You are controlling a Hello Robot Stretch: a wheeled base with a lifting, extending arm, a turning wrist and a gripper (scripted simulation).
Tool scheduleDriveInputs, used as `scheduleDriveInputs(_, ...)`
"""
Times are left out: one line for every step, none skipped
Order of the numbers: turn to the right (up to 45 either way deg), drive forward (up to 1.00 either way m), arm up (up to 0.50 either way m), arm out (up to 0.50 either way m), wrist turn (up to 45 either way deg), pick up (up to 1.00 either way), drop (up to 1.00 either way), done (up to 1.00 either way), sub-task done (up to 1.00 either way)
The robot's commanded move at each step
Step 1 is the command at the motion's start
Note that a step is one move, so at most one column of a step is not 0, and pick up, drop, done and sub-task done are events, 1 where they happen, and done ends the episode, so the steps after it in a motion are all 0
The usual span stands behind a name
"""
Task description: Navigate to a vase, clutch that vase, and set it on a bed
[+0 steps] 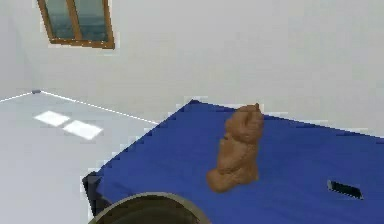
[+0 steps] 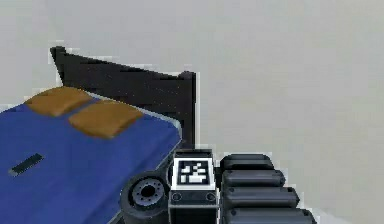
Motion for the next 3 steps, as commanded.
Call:
scheduleDriveInputs(-33.0, 0.00, 0.00, 0.00, 0.0, 0.00, 0.00, 0.00, 0.00)
scheduleDriveInputs(45.0, 0.00, 0.00, 0.00, 0.0, 0.00, 0.00, 0.00, 0.00)
scheduleDriveInputs(45.0, 0.00, 0.00, 0.00, 0.0, 0.00, 0.00, 0.00, 0.00)
